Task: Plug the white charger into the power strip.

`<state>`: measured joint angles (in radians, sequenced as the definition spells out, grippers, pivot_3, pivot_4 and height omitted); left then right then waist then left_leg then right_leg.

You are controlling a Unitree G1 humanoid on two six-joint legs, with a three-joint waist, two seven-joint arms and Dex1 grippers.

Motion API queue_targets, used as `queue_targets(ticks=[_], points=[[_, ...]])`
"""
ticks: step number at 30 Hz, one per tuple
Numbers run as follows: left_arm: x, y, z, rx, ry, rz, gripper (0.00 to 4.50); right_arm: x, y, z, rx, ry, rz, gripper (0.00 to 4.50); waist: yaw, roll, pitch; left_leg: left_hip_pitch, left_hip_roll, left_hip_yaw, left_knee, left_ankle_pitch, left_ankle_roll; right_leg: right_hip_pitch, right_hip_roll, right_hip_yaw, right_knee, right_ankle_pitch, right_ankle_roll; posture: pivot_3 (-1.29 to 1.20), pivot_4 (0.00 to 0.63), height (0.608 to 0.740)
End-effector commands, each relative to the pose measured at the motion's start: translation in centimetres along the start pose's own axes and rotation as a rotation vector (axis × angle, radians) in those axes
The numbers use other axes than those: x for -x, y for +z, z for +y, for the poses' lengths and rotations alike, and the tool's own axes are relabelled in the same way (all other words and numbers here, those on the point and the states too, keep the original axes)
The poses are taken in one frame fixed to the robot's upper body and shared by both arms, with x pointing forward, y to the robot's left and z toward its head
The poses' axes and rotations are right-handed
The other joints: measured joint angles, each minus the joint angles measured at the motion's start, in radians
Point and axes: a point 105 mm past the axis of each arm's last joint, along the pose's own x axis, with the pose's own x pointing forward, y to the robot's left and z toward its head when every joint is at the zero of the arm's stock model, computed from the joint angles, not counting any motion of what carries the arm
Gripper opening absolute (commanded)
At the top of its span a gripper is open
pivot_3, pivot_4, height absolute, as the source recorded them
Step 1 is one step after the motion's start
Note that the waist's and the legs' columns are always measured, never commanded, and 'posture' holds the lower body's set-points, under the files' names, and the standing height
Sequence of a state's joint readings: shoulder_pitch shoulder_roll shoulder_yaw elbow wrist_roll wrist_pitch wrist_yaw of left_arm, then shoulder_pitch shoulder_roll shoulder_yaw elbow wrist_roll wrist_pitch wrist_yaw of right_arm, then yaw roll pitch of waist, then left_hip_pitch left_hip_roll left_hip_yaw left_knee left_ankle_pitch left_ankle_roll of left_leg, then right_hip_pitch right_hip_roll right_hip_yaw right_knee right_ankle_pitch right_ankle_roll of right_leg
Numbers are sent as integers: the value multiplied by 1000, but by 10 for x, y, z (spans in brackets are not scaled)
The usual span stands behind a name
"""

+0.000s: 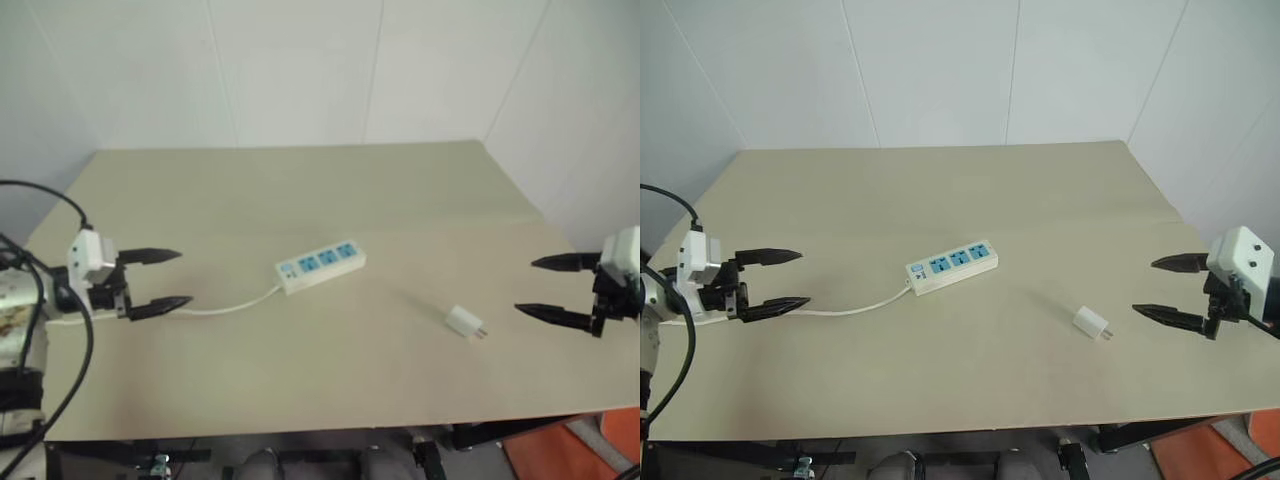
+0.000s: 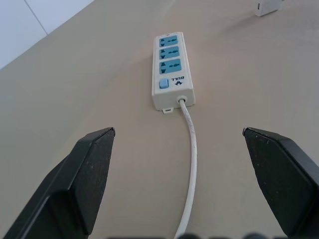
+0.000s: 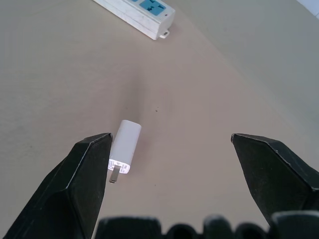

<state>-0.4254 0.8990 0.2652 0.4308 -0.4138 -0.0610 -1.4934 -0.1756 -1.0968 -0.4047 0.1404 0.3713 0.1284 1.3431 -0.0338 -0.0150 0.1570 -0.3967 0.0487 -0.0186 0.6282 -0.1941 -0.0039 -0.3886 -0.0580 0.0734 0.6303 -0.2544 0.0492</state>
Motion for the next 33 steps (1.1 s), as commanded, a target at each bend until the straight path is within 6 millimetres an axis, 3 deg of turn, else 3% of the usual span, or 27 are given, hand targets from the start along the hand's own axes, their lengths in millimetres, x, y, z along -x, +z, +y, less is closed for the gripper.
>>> queue_targets(ticks=[1,18,22,28,33], points=[[3,6,6,-27,8,-4,4473,11,12,-7,56,-48,4,4500,-1,0,0,0,0,0,0,0,0,0,0,0,0,-1,1,0,150,740],[-10,0,8,-15,-15,-27,4473,16,9,-2,45,-87,20,4500,-1,0,0,0,0,0,0,0,0,0,0,0,0,-1,2,0,150,740],[-30,-8,7,-6,-31,-87,4473,6,18,2,88,-87,-14,4500,7,0,0,0,0,0,1,0,0,1,0,0,1,-1,2,0,150,740],[-87,-16,12,32,-36,-205,4473,-36,60,14,141,-91,-208,4500,19,-1,0,-2,0,-1,5,0,0,1,1,0,1,0,4,0,150,740],[-121,-19,12,96,-41,-223,4473,-72,87,32,151,-90,-319,4500,17,-1,0,-5,-1,-3,6,0,0,0,1,-1,0,3,0,0,150,740]])
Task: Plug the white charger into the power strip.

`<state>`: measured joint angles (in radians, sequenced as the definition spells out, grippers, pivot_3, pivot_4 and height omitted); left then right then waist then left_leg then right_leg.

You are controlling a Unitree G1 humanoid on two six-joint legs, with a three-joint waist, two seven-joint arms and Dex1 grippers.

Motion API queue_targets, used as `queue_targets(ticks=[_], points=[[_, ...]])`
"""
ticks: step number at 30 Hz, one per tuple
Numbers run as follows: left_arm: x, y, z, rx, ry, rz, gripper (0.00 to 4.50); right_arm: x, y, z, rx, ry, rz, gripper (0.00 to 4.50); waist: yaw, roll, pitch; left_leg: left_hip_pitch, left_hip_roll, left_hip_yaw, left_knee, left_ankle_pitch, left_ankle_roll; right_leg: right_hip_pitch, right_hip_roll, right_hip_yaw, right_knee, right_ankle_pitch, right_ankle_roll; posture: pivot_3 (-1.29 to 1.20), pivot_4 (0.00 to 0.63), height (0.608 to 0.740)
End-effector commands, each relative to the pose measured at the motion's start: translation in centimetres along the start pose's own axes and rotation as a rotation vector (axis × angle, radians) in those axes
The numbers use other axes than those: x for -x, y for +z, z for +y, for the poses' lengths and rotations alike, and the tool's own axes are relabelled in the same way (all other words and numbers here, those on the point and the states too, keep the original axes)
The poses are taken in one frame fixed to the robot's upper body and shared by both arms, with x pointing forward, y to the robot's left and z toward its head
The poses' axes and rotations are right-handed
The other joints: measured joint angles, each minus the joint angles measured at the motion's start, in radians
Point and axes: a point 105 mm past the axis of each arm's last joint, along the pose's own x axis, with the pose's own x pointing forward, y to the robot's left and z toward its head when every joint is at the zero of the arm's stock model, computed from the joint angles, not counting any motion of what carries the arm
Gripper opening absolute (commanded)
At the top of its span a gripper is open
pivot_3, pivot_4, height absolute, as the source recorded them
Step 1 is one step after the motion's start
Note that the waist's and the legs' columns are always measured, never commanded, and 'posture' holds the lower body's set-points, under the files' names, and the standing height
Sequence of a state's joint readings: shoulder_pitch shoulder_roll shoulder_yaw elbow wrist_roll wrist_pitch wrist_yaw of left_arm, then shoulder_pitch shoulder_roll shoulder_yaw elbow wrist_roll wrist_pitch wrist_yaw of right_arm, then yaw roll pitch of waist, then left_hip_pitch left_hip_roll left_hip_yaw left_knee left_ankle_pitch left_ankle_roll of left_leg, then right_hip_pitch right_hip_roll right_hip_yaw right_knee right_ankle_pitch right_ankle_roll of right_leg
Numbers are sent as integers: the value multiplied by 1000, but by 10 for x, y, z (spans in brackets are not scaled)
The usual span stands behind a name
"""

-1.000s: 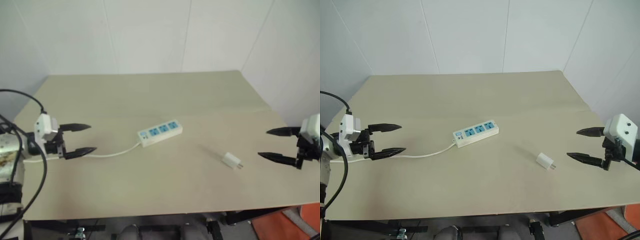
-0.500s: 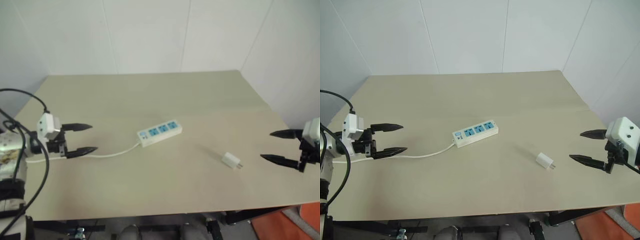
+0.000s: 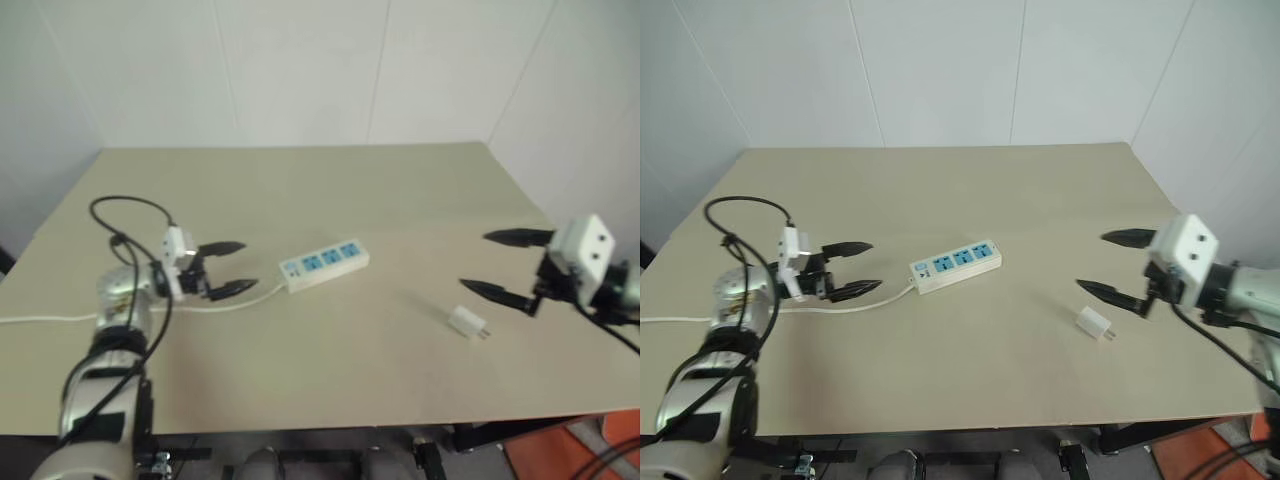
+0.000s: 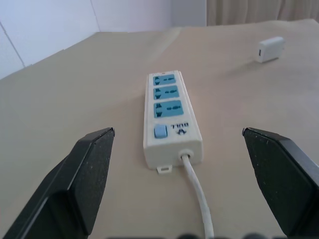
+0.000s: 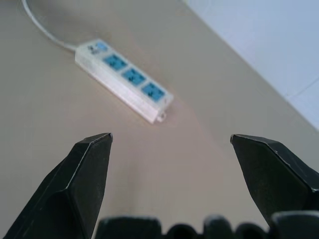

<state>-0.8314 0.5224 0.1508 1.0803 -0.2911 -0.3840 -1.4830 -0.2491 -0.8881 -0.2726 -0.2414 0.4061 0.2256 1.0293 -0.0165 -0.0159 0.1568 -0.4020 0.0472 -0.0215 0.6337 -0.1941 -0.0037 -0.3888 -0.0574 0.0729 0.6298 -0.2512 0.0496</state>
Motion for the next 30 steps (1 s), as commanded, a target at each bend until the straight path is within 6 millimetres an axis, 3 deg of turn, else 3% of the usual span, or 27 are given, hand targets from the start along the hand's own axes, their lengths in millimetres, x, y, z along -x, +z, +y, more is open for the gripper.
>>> queue_targets(ticks=[1,6,10,24,30], points=[[-10,-3,4,-17,3,38,4473,-19,16,7,37,-21,-58,4500,0,0,0,-1,0,0,0,0,0,-1,0,0,0,0,0,0,150,740],[-32,-10,2,16,3,68,4473,-45,27,16,7,-76,-126,4500,3,0,0,-3,-1,-2,0,0,0,-2,-1,-1,0,0,0,0,150,740],[-47,-13,1,32,17,67,4473,-53,30,20,-4,-110,-136,4500,8,0,0,-3,-2,-3,0,0,0,-2,-1,-3,0,0,0,0,150,740],[-69,-44,-1,103,151,170,4473,-50,32,27,-28,-151,-100,4500,4,0,0,-3,-2,-3,0,0,0,-1,-1,-3,1,0,0,0,150,740],[-80,-57,-13,133,125,231,4473,-50,29,29,-47,-161,-78,4500,7,0,0,-1,-2,-3,0,0,0,0,-1,-3,1,0,0,0,150,740]])
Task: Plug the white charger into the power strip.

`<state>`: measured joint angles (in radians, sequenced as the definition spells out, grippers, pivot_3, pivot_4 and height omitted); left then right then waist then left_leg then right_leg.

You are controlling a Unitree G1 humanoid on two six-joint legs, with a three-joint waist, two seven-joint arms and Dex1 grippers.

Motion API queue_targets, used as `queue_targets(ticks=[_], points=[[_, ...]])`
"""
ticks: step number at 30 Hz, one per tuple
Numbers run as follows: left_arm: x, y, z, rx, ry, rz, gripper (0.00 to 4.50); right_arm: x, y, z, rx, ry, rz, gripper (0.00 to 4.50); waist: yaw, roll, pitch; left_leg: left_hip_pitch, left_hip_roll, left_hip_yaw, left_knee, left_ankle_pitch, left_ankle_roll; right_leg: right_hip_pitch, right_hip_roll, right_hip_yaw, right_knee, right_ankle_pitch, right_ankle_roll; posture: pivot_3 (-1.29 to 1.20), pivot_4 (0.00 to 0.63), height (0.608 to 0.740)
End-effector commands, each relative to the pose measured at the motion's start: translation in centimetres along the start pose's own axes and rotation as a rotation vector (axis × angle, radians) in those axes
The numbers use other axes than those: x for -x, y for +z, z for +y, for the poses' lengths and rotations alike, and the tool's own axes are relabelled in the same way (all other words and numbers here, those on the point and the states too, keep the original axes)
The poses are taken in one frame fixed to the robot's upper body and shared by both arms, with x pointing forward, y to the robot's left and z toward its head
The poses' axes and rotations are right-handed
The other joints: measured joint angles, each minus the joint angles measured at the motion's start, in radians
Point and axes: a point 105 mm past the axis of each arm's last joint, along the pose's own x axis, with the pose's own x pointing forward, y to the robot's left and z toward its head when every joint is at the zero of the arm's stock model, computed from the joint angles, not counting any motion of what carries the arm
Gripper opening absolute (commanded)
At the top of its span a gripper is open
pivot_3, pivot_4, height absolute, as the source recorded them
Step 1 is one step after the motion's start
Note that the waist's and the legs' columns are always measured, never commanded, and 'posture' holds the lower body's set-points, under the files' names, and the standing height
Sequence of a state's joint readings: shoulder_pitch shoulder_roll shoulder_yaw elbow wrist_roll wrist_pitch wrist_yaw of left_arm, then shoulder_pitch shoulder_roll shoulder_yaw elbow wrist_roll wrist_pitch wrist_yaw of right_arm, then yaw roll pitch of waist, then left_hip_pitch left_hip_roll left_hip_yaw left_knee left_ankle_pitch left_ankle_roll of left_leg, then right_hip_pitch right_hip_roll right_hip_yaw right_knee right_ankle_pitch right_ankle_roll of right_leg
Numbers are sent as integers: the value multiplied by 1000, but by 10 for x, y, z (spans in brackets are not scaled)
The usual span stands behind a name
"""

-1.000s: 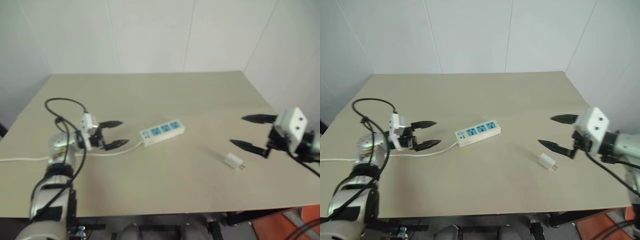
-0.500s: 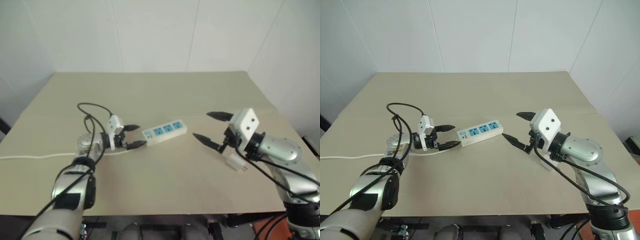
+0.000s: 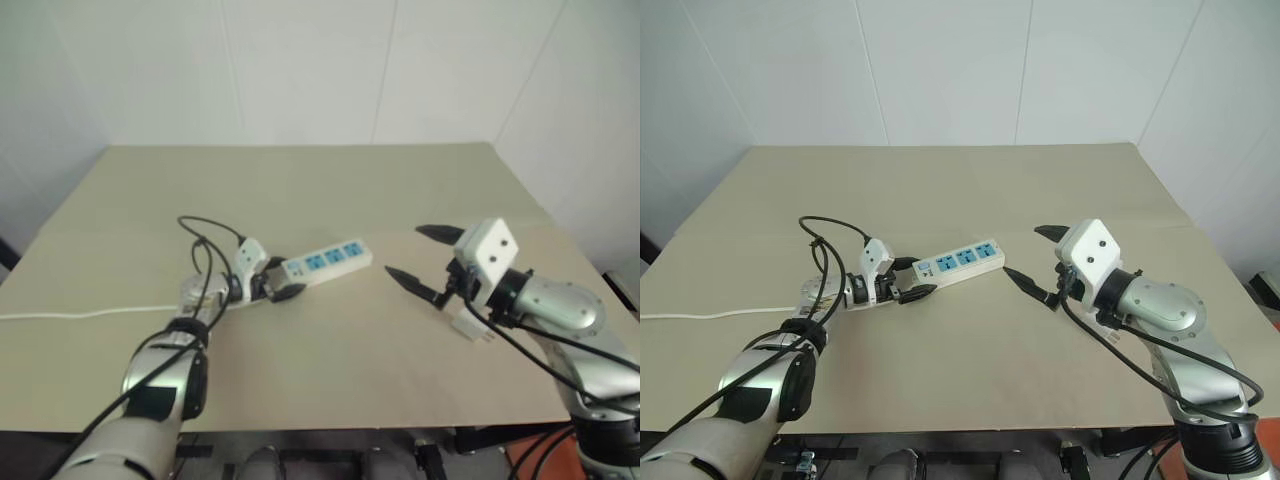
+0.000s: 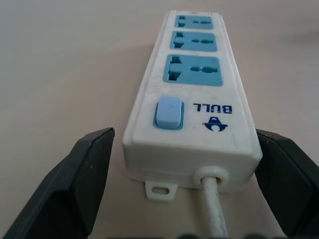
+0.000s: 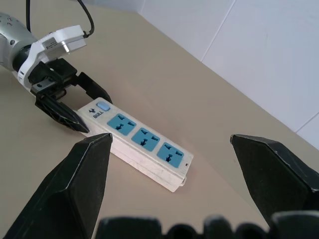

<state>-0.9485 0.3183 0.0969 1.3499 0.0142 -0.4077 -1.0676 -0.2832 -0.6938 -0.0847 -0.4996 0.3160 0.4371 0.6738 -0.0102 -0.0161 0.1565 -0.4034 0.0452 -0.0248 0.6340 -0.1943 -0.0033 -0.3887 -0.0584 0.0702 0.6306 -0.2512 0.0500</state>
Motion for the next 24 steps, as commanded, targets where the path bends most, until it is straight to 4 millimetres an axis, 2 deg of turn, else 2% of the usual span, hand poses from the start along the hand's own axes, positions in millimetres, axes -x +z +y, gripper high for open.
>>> queue_targets(ticks=[1,5,11,16,24], points=[[-9,-1,-5,4,-12,19,4473,3,7,-1,15,-19,-10,4500,2,0,0,0,0,0,0,0,0,0,0,0,0,0,0,0,150,740],[-15,5,-7,7,-14,-10,4473,3,3,-1,9,-25,8,4500,8,0,0,1,-1,0,1,0,0,1,-1,0,0,0,1,0,150,740],[-16,10,-9,-3,-27,-45,3268,1,-2,-2,-3,-39,28,4500,16,0,0,0,-1,0,1,0,0,1,-1,0,0,1,1,0,150,740],[-14,10,-13,-18,-63,-50,3267,-2,-4,-1,-9,-40,27,4500,17,0,0,-1,-1,0,1,0,0,0,-1,0,-1,1,1,0,150,740],[3,24,-29,-46,-290,-150,3267,-8,-8,-2,-5,-48,29,4500,15,0,0,-2,-1,0,1,0,0,-1,-1,0,-1,1,1,0,150,740]])
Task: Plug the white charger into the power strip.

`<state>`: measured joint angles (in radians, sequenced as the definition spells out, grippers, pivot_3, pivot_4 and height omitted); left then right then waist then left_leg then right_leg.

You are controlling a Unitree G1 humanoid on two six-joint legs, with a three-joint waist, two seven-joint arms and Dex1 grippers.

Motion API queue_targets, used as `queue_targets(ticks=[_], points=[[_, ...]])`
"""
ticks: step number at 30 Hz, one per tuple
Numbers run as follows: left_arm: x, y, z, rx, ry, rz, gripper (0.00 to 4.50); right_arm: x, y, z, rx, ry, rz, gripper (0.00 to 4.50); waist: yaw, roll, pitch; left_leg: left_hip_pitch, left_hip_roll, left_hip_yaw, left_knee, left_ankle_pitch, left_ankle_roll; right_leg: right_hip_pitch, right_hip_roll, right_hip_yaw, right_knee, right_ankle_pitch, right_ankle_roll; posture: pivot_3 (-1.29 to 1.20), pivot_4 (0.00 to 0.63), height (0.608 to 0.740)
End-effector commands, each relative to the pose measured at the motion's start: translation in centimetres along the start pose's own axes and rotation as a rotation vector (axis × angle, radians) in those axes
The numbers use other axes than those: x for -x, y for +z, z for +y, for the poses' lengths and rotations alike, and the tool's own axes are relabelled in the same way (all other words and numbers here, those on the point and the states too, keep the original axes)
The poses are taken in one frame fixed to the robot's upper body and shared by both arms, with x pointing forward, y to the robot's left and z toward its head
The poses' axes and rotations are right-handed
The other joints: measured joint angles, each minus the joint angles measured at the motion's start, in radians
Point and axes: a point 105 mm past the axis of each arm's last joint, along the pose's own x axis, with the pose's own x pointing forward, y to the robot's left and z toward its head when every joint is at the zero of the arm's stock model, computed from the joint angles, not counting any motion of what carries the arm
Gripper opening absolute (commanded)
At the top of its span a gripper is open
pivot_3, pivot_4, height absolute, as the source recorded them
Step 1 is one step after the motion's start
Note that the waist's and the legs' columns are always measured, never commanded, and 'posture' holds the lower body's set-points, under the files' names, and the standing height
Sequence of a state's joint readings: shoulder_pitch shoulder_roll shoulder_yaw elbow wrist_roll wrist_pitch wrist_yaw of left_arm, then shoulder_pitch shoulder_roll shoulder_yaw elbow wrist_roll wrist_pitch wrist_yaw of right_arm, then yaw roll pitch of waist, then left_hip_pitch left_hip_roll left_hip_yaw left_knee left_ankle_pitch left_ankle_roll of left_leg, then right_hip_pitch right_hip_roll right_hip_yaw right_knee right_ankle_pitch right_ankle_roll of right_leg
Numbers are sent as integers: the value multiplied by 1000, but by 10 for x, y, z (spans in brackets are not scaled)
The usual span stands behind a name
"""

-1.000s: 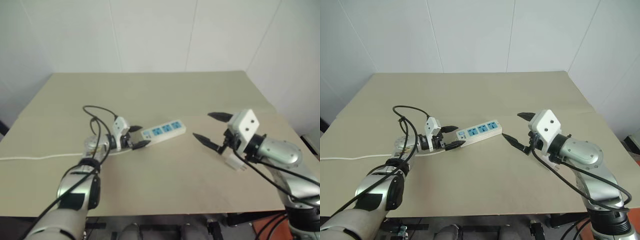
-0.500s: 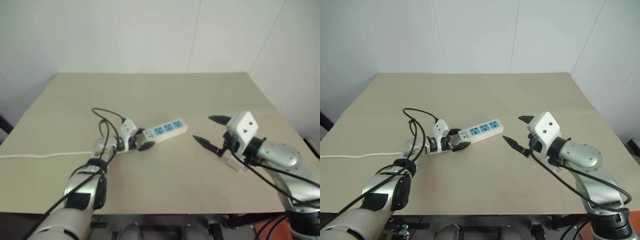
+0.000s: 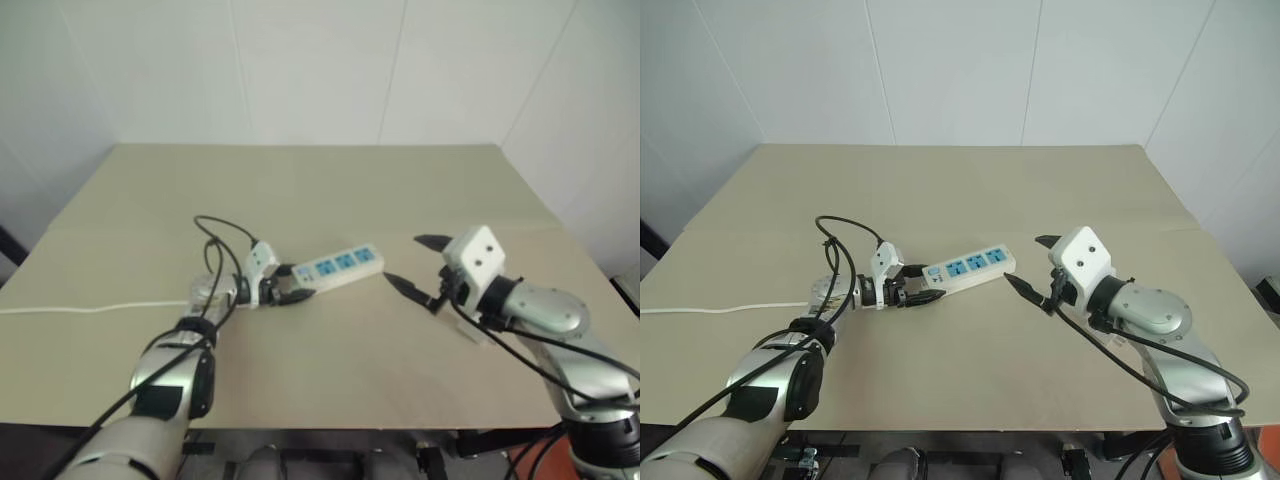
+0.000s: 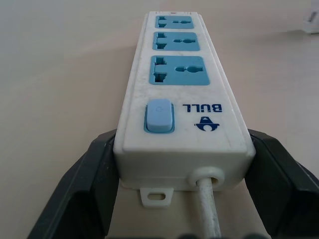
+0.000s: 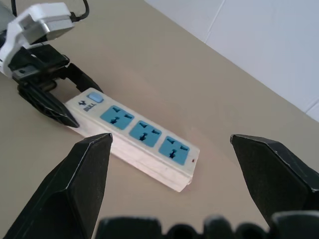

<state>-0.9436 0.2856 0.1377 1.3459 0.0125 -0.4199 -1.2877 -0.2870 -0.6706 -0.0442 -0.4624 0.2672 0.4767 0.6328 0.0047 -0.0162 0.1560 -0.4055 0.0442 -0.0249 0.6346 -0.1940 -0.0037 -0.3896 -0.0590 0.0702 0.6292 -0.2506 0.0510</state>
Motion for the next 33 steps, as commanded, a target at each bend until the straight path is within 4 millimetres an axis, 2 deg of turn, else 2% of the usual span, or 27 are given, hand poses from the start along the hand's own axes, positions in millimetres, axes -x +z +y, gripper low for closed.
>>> queue_targets(ticks=[1,6,11,13,15,25,33], points=[[9,20,-6,-73,-104,-99,3267,-1,11,-2,28,-15,-46,4500,-1,0,0,0,0,0,0,0,0,-1,0,0,0,0,0,0,150,740],[17,5,-28,-89,-241,-86,3267,-2,8,1,22,-12,-46,4500,-7,0,0,-1,0,0,-1,0,0,-1,0,0,0,0,0,0,150,740],[19,-4,-35,-44,-275,-66,3267,-4,8,2,20,-2,-50,4500,-13,0,0,0,0,0,-1,0,0,0,0,0,1,0,0,0,150,740],[18,-7,-37,-43,-286,-54,3978,-6,8,1,21,2,-51,4500,-16,0,0,1,0,0,0,0,0,0,0,0,1,0,0,0,150,740],[17,-8,-39,-41,-296,-51,4479,-7,8,1,21,4,-51,4500,-18,0,0,1,0,0,0,0,0,0,0,0,1,0,0,0,150,740],[14,-1,-38,-56,-253,-148,4479,-3,6,2,20,4,-41,4500,-17,0,0,0,0,-1,0,0,0,0,0,0,0,0,0,0,150,740],[11,-11,-39,-16,-234,-111,4479,1,8,-2,20,-5,-36,4500,-18,0,0,1,0,-1,0,0,0,0,0,0,0,0,0,0,150,740]])
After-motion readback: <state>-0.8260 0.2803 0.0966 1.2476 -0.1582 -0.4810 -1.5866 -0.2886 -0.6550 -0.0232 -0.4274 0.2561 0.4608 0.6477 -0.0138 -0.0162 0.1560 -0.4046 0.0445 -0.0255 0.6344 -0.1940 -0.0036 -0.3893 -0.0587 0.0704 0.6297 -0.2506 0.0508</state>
